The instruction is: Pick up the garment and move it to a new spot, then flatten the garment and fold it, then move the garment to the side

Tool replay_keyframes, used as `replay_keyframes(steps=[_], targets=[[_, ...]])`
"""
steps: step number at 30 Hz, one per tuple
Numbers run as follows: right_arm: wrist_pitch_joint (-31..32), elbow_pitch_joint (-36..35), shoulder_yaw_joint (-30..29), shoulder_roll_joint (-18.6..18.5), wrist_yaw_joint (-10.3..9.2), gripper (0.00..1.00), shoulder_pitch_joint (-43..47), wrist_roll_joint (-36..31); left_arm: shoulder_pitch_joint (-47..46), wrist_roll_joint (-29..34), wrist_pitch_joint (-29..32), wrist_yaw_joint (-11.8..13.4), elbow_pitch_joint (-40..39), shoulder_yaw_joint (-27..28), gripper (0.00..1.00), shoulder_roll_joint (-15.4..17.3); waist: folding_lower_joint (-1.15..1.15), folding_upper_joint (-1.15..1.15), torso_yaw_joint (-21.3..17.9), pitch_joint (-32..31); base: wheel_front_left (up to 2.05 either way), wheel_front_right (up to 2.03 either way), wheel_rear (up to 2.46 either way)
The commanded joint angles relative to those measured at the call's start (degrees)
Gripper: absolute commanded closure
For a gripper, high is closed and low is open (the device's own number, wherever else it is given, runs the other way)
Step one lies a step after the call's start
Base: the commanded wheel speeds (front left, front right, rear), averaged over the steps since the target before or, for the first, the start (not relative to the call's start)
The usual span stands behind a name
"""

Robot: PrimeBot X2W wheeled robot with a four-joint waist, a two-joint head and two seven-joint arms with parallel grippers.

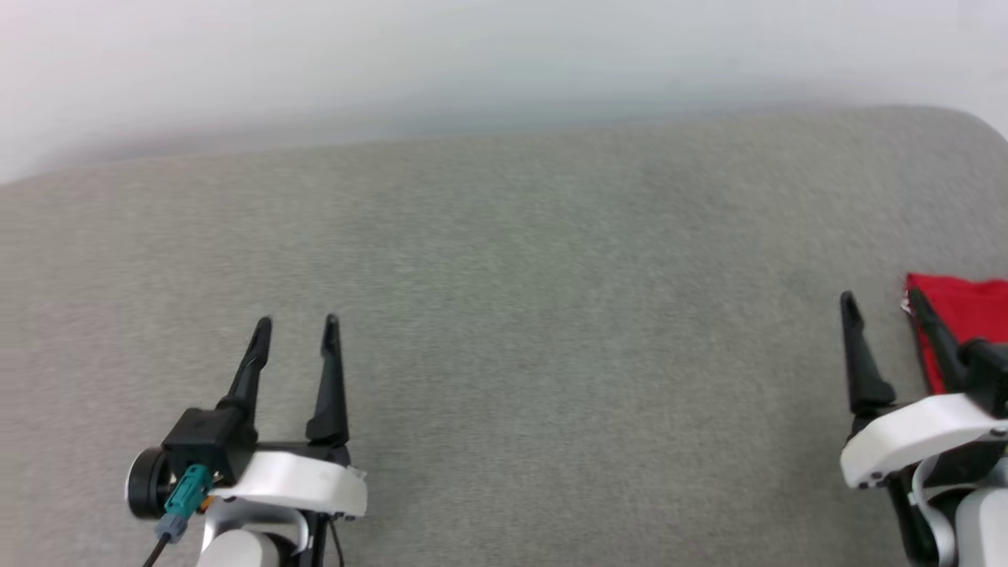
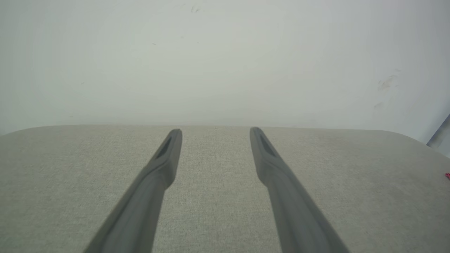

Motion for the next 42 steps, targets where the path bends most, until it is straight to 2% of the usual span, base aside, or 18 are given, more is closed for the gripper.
replay_keyframes(steps=[1,9,20,42], targets=[[0.38,-1.29,0.4,0.64,-0.04,0.0,1.69,0.42,1.0,-0.12,-0.43,0.36,0.41,0.6,0.0,0.03,0.01,0.0,2.77,-2.54,0.0,0.0,0.0],[1.98,-9.52,1.91,2.45,-0.04,0.0,8.63,0.19,4.88,0.38,-1.07,0.67,2.42,2.11,0.0,0.75,0.01,0.0,4.2,-5.51,0.0,0.0,0.0],[3.71,-13.71,2.89,3.39,-0.04,0.0,14.92,0.79,8.89,0.67,-1.36,-0.58,4.58,2.45,0.0,0.22,0.01,0.0,3.24,-9.26,0.0,0.0,0.0],[2.56,-11.92,3.11,3.7,-0.04,0.0,13.3,0.72,7.8,2.27,-1.39,-2.37,5.99,4.81,0.0,-1.31,0.01,0.0,3.13,-9.06,0.0,0.0,0.0]])
